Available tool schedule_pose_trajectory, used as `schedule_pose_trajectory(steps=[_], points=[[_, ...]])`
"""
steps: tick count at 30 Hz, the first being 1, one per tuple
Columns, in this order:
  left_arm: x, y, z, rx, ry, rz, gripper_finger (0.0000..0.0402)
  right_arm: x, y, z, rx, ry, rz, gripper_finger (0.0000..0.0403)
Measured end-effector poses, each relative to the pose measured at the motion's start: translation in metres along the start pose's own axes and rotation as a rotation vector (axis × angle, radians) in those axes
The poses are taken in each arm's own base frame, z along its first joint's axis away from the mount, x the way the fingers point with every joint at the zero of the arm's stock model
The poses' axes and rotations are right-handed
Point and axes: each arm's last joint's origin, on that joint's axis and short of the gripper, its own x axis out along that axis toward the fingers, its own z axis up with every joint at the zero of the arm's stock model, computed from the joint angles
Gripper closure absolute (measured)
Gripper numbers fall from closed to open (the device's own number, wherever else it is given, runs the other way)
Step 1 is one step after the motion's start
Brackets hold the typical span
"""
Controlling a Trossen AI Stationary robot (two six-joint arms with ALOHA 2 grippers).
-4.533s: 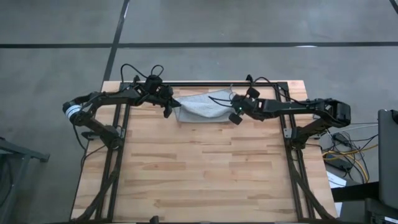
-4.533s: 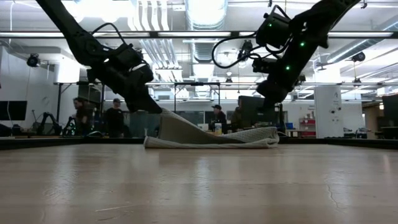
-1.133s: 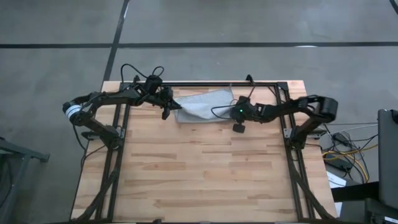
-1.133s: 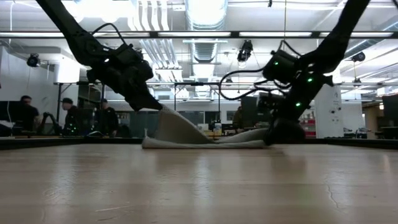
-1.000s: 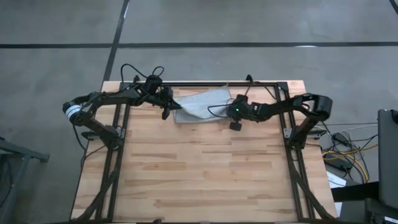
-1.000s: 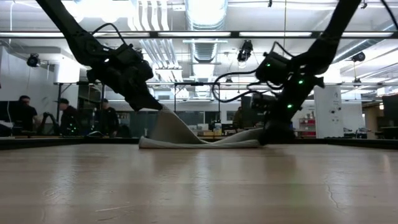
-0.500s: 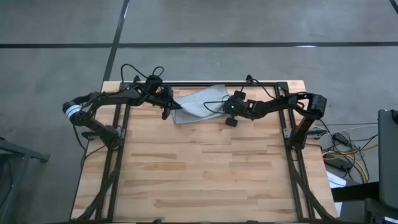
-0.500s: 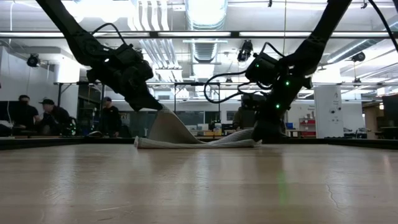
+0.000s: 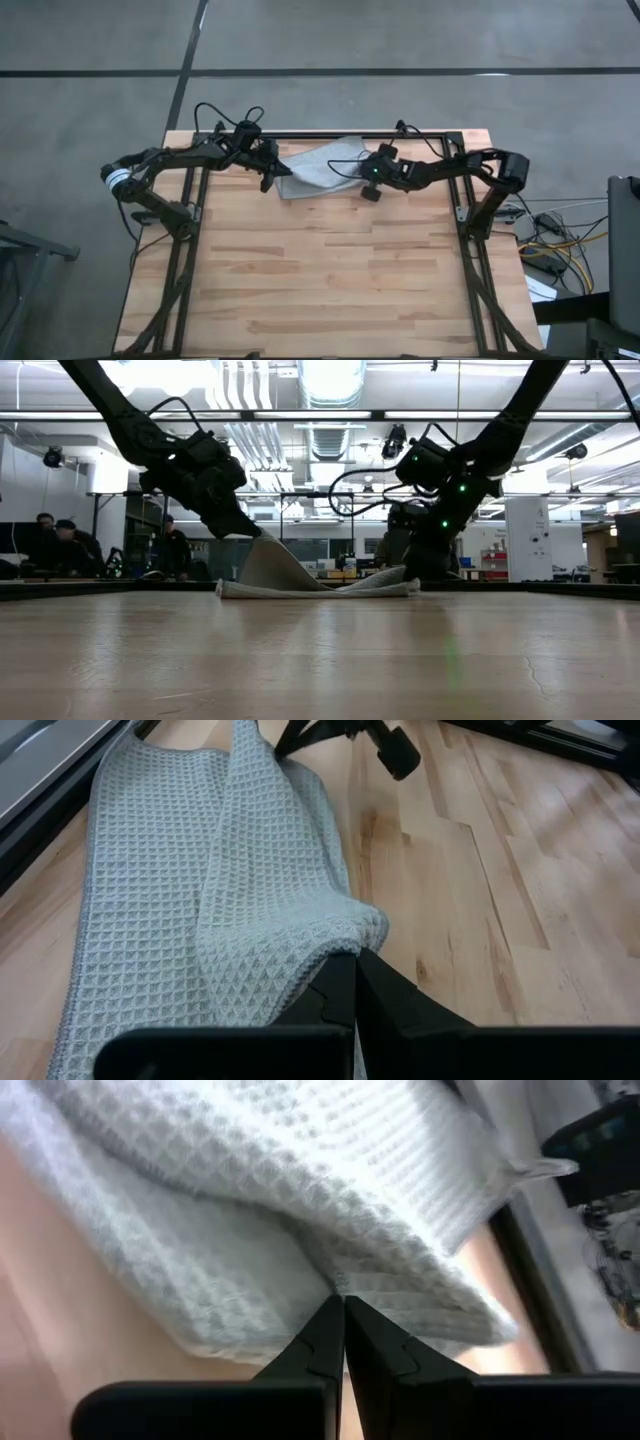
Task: Roll towel
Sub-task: Fold the gray towel
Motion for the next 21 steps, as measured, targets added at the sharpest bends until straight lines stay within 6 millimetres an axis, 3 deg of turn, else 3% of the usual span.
schedule_pose_trajectory(steps=[16,21], points=[[0.001,-0.001,0.0,-0.103,0.001,-0.003,0.0401,-0.041,-0.016,0.008,0.047,-0.037,0.008,0.0395],[0.003,-0.006,0.002,-0.125,0.001,-0.013,0.0401,-0.046,-0.015,0.012,0.06,-0.071,0.059,0.0395]])
